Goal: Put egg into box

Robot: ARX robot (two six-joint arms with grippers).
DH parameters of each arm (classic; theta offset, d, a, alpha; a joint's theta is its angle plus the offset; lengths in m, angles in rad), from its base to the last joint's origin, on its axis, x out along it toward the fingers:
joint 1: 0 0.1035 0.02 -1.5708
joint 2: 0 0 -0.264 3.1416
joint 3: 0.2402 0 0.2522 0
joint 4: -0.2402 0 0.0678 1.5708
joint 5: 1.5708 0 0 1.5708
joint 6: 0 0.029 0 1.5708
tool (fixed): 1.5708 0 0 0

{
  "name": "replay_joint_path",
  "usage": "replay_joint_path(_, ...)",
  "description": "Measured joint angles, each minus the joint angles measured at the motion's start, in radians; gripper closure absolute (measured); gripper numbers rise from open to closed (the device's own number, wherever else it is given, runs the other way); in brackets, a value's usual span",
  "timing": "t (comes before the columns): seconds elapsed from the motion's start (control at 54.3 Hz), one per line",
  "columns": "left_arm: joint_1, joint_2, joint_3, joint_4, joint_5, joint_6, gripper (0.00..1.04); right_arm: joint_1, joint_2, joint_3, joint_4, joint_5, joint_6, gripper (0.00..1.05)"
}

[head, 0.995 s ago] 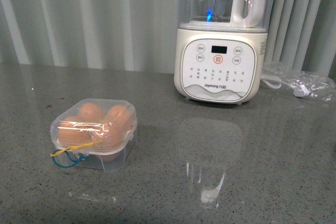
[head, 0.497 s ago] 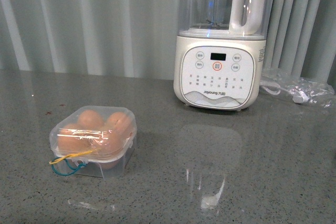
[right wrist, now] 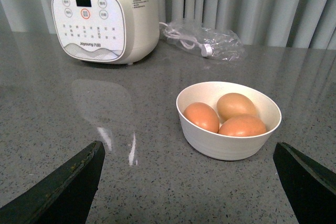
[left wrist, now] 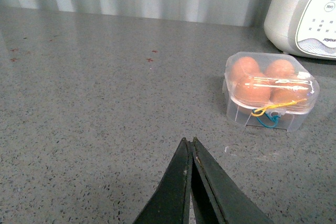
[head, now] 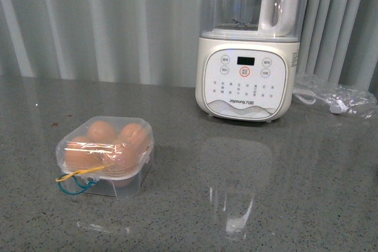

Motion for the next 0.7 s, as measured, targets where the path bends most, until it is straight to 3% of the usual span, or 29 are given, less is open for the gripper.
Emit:
replay_joint_path(0.332,0.0,-0.093,-0.021,-0.036,-0.001,-0.001,1.01,0.0,0.0,0.0,0.0,0.0,0.0,0.07)
replay_joint_path(0.424,0.0,-0.209,-0.021,-0.19,0.0,-0.001,1.01,0.0,0.0,0.0,0.0,0.0,0.0,0.07)
replay_joint_path(0.7,0.0,-0.264,-0.021,-0.215,-0.001,-0.001,1.01,0.0,0.0,0.0,0.0,0.0,0.0,0.07)
